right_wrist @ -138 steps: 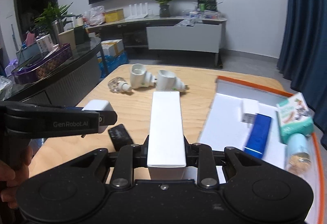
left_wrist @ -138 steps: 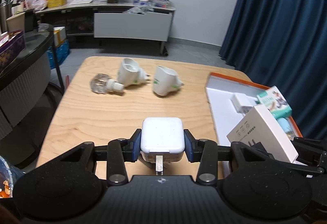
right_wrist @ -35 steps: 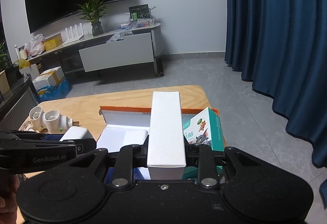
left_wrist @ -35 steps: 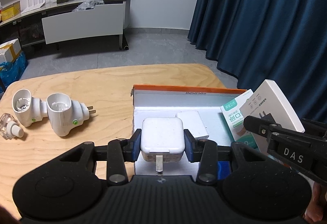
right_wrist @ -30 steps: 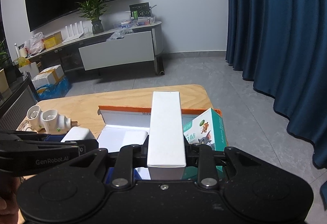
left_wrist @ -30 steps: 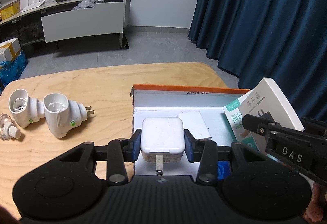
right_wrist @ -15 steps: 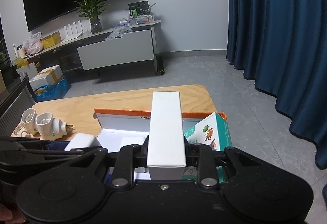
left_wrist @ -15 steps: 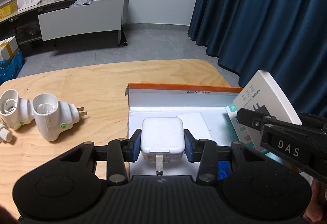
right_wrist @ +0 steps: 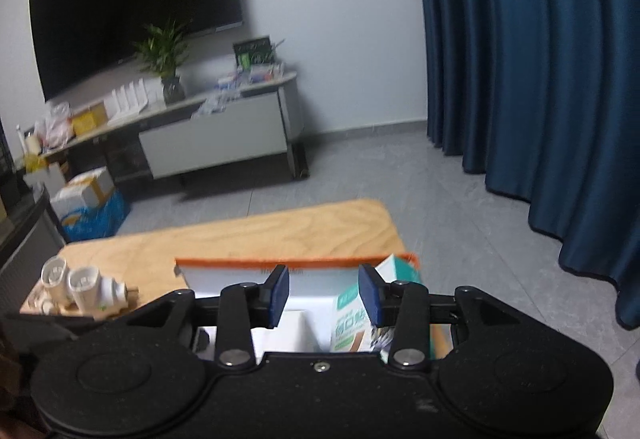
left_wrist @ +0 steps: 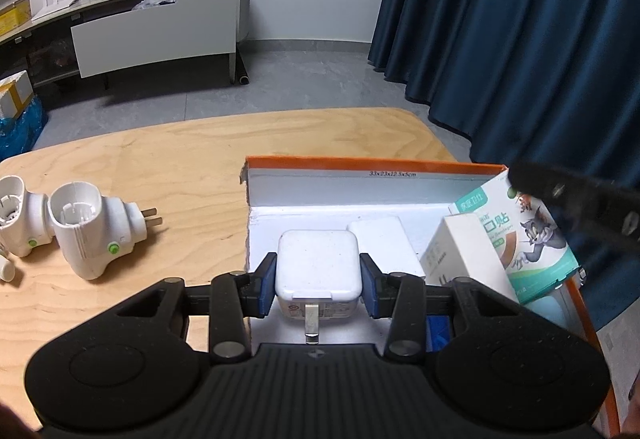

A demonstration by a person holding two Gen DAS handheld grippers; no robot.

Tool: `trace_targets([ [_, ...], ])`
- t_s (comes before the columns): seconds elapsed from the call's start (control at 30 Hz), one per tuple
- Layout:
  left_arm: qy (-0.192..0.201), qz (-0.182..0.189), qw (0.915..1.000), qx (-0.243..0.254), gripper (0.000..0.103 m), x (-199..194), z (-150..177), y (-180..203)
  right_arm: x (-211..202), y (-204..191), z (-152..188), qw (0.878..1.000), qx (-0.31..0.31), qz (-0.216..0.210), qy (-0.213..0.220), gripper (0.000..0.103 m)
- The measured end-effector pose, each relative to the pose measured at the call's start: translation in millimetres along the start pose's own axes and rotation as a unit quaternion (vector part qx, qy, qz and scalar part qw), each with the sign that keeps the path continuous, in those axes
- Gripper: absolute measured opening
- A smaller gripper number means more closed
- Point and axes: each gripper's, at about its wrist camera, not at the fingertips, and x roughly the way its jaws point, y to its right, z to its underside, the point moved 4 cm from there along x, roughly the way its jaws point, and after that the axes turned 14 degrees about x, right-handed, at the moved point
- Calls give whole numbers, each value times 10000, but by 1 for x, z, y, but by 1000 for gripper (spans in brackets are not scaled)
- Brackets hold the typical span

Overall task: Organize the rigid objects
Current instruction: 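Lower the white charger into the box with the left tool while the right lowers the charger box, then open both tools and withdraw them from the box toward the table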

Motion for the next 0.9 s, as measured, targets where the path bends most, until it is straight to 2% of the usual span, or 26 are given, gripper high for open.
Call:
trace_targets([
  [0.1, 22, 242, 9997, -98, 46, 4, 0, 0, -4, 1, -2, 9999, 64, -131, 66, 49],
  [0.13, 20, 281, 9995, -140, 61, 5, 0, -1, -5, 1, -2, 9998, 50, -162, 85, 49],
  [0.17, 2, 280, 9995, -177, 70, 6, 0, -1, -5, 1, -3, 9998, 16, -177, 108, 49],
  [0.2, 47, 263, 9995, -195, 74, 5, 0, -3, -6, 1, -3, 9998, -26, -178, 131, 49],
  [0.43, 191, 61, 9994, -294, 73, -20, -1, -16, -14, -6, -4, 9992, -90, -332, 218, 49],
  [0.63, 183, -245, 9990, -321, 74, -52, 9, -29, -24, -19, 5, 9985, -262, -473, 4, 49],
  [0.9, 84, -619, 9970, -454, 79, -88, 38, -50, -46, -52, 32, 9959, -425, -738, -292, 64],
])
